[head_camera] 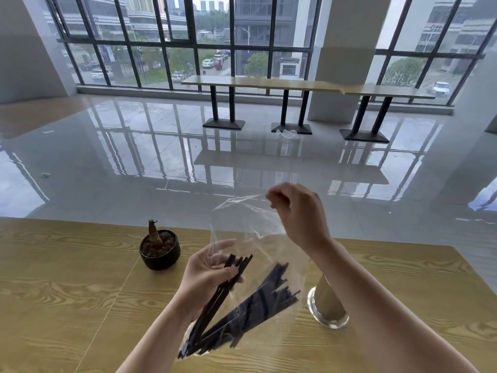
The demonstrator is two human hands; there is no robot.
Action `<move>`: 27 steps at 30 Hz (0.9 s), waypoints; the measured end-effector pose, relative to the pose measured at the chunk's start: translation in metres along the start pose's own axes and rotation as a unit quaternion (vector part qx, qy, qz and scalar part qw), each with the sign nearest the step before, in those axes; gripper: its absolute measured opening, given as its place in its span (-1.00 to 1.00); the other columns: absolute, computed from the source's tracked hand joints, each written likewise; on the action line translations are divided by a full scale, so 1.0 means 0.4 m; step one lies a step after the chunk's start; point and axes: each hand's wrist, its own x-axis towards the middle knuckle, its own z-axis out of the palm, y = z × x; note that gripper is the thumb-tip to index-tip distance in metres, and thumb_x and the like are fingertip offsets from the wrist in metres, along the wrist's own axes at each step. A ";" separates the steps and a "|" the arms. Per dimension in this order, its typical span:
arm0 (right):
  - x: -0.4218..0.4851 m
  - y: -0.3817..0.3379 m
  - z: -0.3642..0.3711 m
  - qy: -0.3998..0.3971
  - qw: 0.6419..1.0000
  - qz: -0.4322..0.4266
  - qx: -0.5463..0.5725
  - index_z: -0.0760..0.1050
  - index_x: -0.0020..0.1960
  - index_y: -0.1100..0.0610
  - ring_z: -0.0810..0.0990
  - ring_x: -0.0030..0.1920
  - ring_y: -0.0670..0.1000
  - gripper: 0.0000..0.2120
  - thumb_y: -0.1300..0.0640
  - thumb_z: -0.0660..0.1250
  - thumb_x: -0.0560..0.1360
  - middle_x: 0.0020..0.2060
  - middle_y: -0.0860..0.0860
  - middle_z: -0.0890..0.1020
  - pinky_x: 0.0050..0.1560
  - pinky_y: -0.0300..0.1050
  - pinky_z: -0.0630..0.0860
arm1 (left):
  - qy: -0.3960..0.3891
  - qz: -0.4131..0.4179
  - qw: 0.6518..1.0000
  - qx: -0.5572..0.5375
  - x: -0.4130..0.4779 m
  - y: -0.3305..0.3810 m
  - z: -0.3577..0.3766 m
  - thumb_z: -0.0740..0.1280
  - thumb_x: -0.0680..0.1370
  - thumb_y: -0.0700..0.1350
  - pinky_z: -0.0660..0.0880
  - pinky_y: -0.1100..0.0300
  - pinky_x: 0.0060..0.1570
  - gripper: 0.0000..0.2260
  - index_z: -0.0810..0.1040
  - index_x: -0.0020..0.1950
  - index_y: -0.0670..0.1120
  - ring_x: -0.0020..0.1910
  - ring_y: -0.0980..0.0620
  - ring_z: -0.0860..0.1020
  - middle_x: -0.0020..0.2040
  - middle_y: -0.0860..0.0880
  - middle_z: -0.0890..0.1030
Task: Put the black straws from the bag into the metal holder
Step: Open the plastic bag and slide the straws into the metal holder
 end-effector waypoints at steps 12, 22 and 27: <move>-0.102 0.108 -0.012 -0.016 0.992 -0.075 -0.102 0.72 0.05 0.13 0.57 0.00 0.10 -0.72 0.08 0.59 0.38 -0.03 0.05 0.69 -0.07 -0.06 0.59 | -0.016 0.000 0.999 -0.046 -0.006 0.013 -0.019 0.54 0.35 -0.31 0.61 0.07 -0.35 -0.51 0.61 0.25 -0.03 -0.20 -0.26 0.69 0.00 -0.33 0.68; -0.002 0.104 -0.124 -0.027 0.997 0.075 0.014 0.73 0.02 0.09 0.71 -0.24 -0.14 -0.81 0.04 0.54 0.45 -0.24 -0.04 0.77 -0.12 -0.40 0.56 | 0.012 0.018 1.000 -0.019 -0.002 0.011 -0.033 0.56 0.33 -0.28 0.59 0.07 -0.36 -0.51 0.62 0.22 0.00 -0.19 -0.33 0.69 -0.01 -0.33 0.68; -0.051 0.137 -0.137 -0.074 0.997 -0.010 -0.030 0.59 0.27 0.05 0.60 0.03 -0.18 -0.39 -0.28 0.47 0.34 0.03 -0.15 0.67 0.07 -0.46 0.42 | 0.011 0.012 0.999 -0.043 0.008 0.029 -0.031 0.52 0.33 -0.33 0.59 0.09 -0.41 -0.55 0.65 0.18 -0.04 -0.23 -0.27 0.69 -0.01 -0.34 0.68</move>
